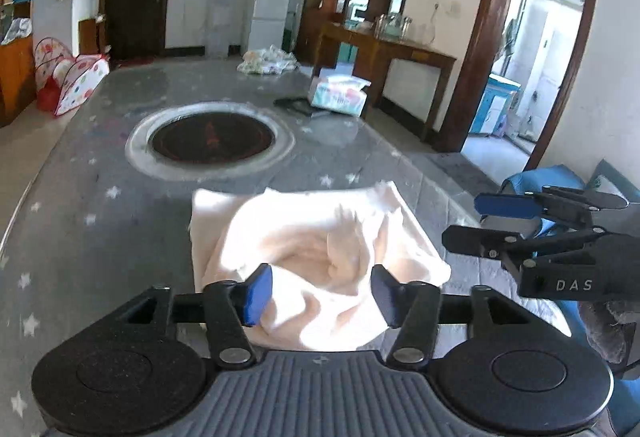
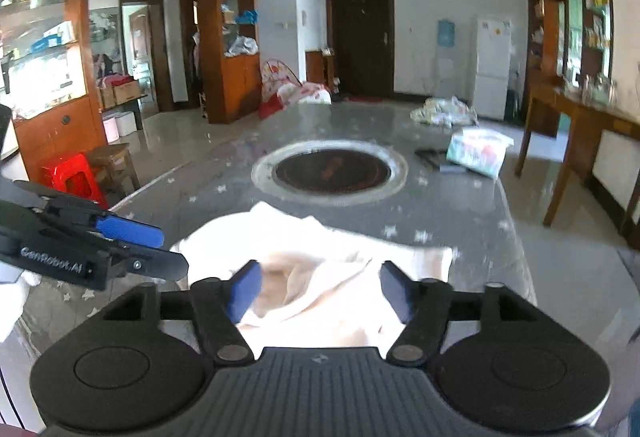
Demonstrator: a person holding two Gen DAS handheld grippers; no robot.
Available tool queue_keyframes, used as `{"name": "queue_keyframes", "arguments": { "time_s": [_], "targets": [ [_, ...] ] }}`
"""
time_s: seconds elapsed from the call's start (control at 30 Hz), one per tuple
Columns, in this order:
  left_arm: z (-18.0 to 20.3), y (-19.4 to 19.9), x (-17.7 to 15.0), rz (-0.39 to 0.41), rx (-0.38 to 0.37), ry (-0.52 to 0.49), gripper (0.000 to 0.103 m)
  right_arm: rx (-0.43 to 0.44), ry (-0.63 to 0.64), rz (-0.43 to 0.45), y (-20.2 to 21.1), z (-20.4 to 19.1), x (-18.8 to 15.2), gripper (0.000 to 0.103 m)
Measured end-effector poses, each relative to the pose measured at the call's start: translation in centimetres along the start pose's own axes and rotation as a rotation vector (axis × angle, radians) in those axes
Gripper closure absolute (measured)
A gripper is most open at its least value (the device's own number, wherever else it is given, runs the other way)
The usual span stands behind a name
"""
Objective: Fold clothes
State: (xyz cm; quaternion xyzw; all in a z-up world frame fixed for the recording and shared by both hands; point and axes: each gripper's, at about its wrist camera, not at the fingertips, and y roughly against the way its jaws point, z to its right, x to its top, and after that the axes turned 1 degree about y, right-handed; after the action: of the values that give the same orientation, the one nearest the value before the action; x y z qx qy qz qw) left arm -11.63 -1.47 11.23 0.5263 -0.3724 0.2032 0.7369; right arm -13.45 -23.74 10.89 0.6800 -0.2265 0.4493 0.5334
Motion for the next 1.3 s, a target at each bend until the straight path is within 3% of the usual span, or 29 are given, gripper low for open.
{"name": "queue_keyframes", "arguments": {
  "time_s": [0.17,0.27,0.67,1.3],
  "targets": [
    [-0.2,0.0,-1.5,-0.021,0.035,0.029,0.034,-0.017,-0.044,-0.034,-0.8,-0.4,-1.1,0.022],
    [-0.2,0.2,-2.0,-0.025,0.06,0.029,0.029,-0.024,-0.069,-0.038,-1.1,-0.5,-1.4,0.013],
    [-0.2,1.7,-2.8,0.02,0.124,0.022,0.0,-0.045,-0.146,-0.066,-1.3,-1.5,-2.7,0.002],
    [-0.7,0.5,-3.8,-0.024,0.153,0.065,0.0,-0.069,-0.146,-0.099,-2.3,-2.2,-3.8,0.0]
  ]
}}
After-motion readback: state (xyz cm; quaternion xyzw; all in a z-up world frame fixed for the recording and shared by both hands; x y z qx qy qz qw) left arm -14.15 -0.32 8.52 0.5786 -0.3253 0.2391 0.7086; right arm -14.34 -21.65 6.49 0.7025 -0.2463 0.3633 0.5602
